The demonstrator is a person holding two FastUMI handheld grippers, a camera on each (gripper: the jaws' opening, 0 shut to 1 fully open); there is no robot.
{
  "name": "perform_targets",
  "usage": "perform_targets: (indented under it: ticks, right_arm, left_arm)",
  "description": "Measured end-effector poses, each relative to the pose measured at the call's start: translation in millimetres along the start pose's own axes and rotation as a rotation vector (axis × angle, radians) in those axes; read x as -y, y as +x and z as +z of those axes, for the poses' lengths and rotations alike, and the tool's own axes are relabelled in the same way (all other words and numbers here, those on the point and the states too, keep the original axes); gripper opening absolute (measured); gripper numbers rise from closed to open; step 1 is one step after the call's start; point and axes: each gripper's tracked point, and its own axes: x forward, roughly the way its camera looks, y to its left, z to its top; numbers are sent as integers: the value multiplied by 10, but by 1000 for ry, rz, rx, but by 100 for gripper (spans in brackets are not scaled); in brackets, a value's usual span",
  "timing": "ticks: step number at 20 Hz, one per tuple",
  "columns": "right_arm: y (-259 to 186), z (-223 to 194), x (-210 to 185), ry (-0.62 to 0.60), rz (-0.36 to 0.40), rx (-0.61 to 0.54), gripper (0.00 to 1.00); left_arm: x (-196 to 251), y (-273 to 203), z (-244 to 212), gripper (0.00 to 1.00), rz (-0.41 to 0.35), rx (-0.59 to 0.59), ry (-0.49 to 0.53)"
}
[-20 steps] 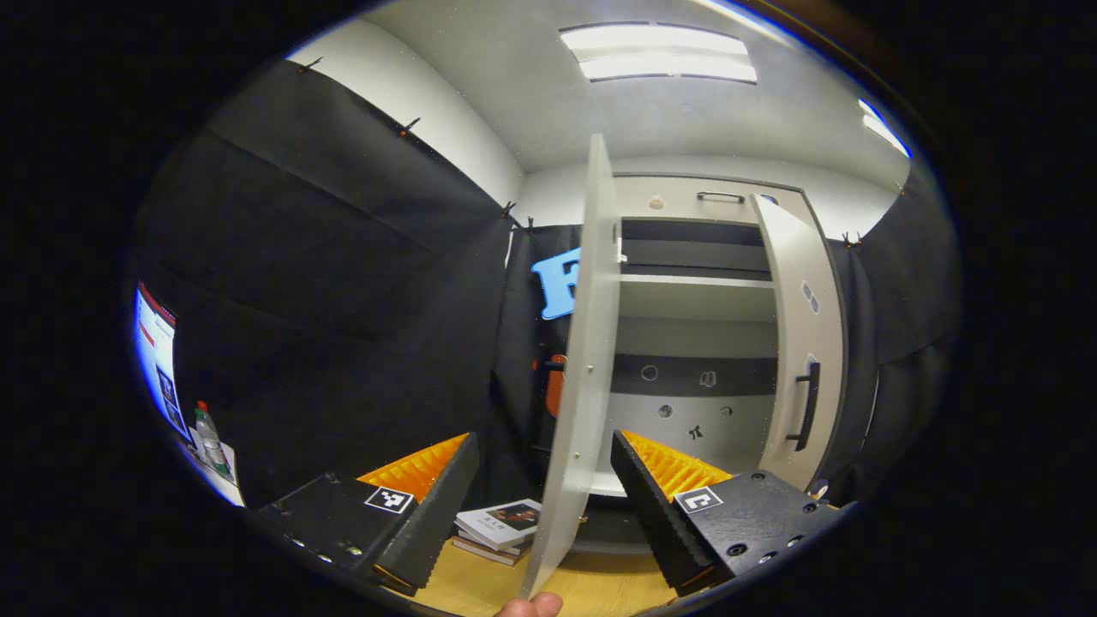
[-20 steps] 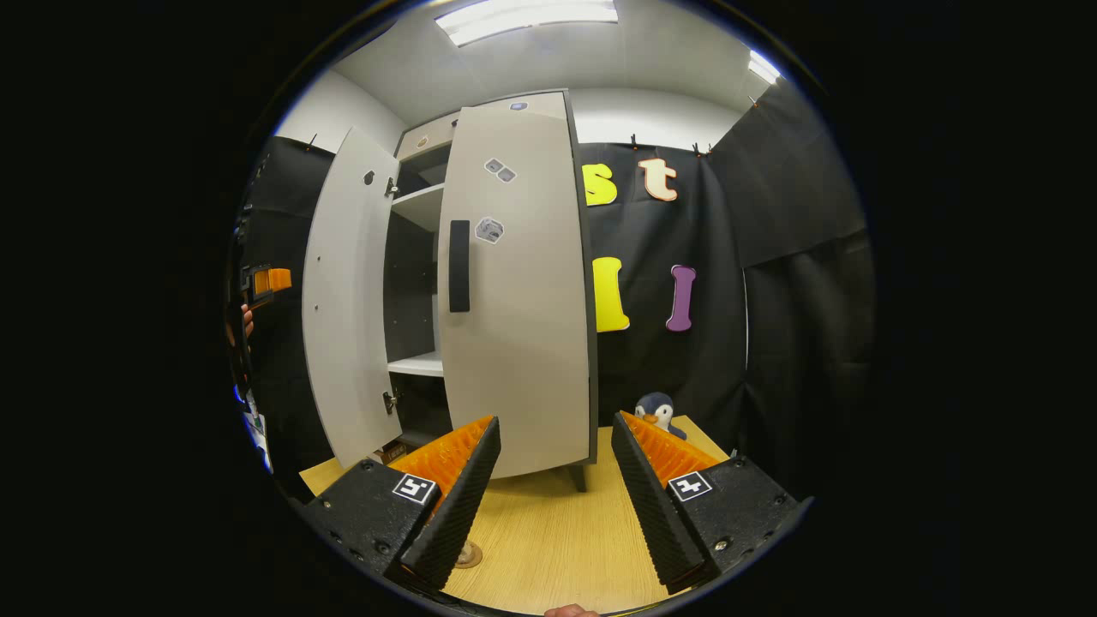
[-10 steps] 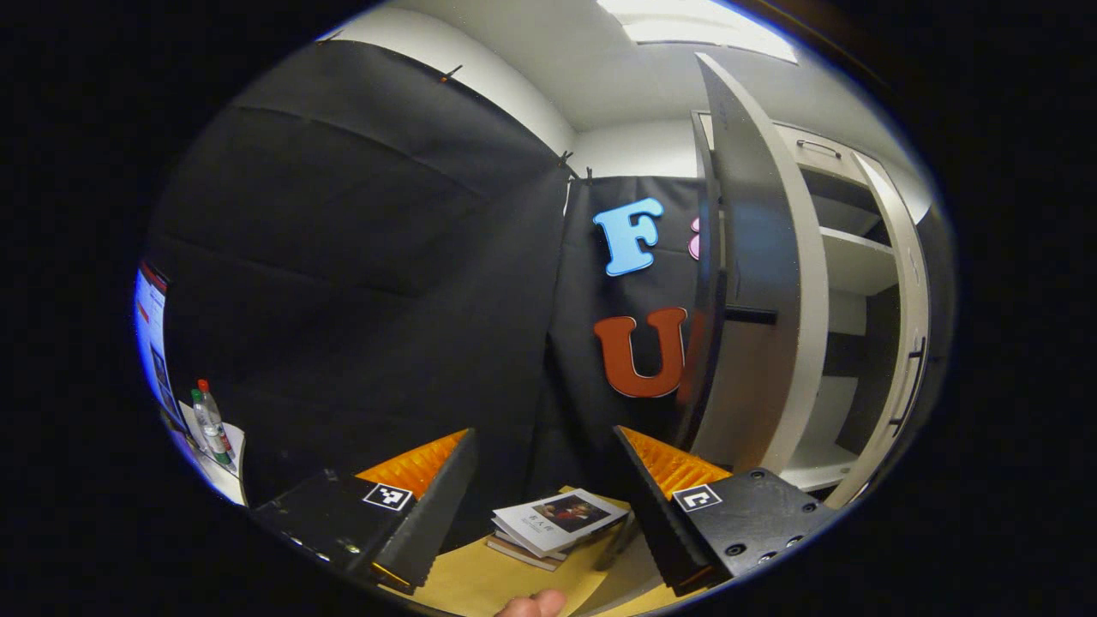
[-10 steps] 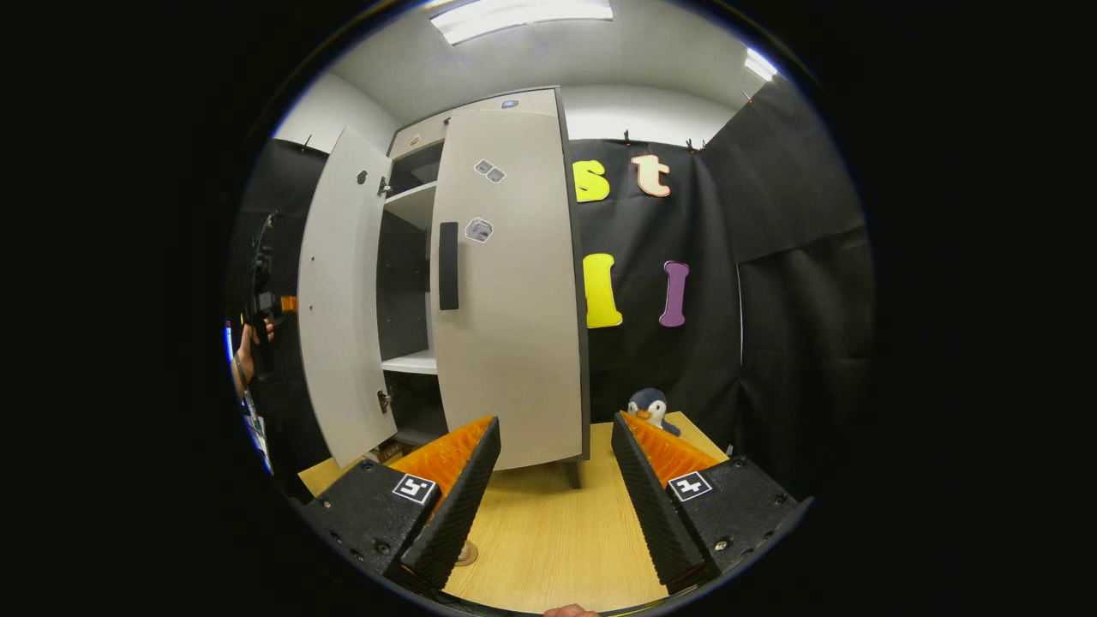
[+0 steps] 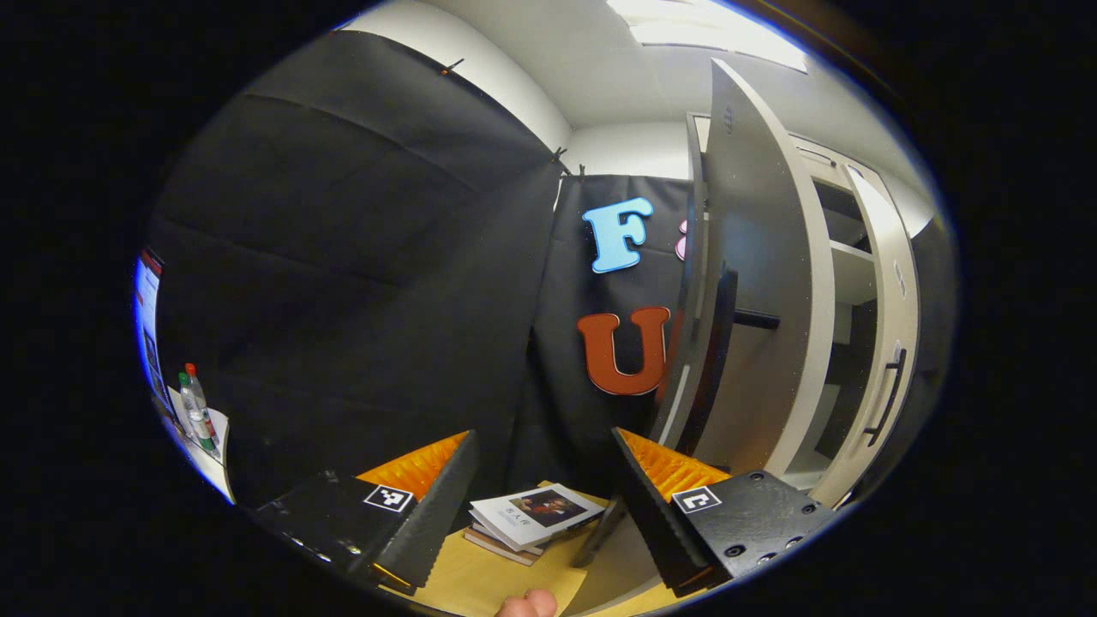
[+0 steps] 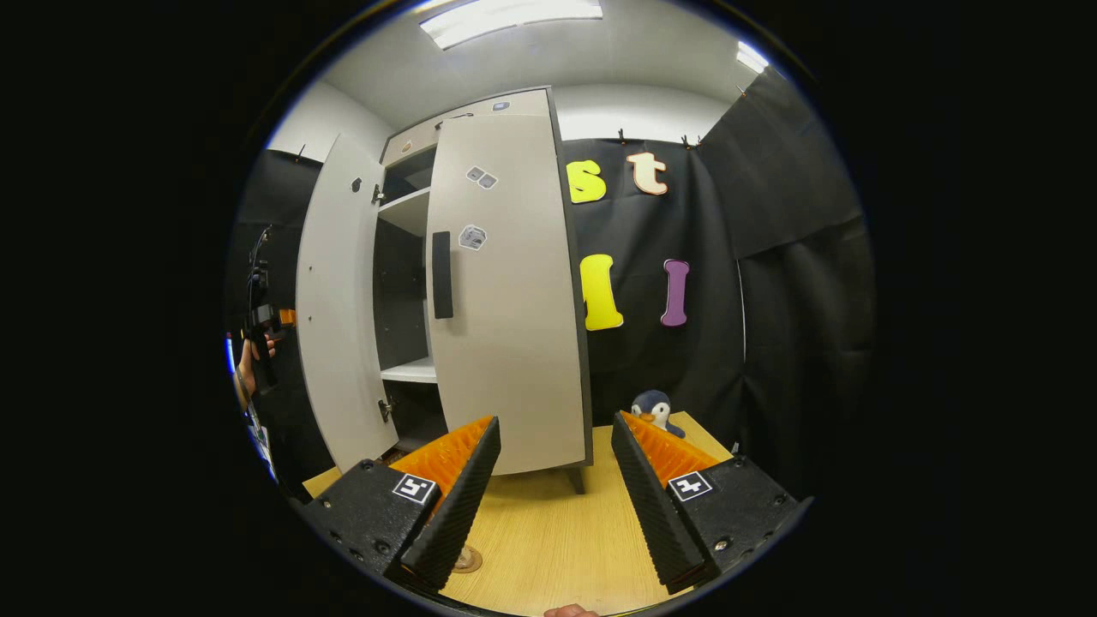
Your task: Grasp the bottle in the cabinet with the left hand and place it on the coaster, then close the right door with the right hand and the left door with the left hand.
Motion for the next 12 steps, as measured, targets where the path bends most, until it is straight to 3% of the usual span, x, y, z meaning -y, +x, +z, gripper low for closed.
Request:
perform_targets:
  ticks: [2, 3, 7, 8, 11, 12]
  right_arm:
    - [-9, 6, 30, -3, -7, -2, 81]
    - [-19, 11, 50, -3, -11, -2, 81]
    - [-59, 27, 152, 5, -32, -3, 81]
    - [-84, 46, 179, 6, -39, 0, 81]
    - [-137, 110, 283, -3, -70, 11, 81]
    - [-167, 130, 330, -10, -84, 16, 81]
  left_arm:
    - [220, -75, -54, 99, -48, -11, -8]
    - [366, -116, -105, 94, -83, -14, -8]
    - [843, -116, -211, 99, -196, -28, -50]
    - [905, -63, -236, 94, -197, -33, -59]
    - [1039, 67, -317, 99, -187, -47, -86]
    - [1053, 97, -314, 95, -180, -43, -92]
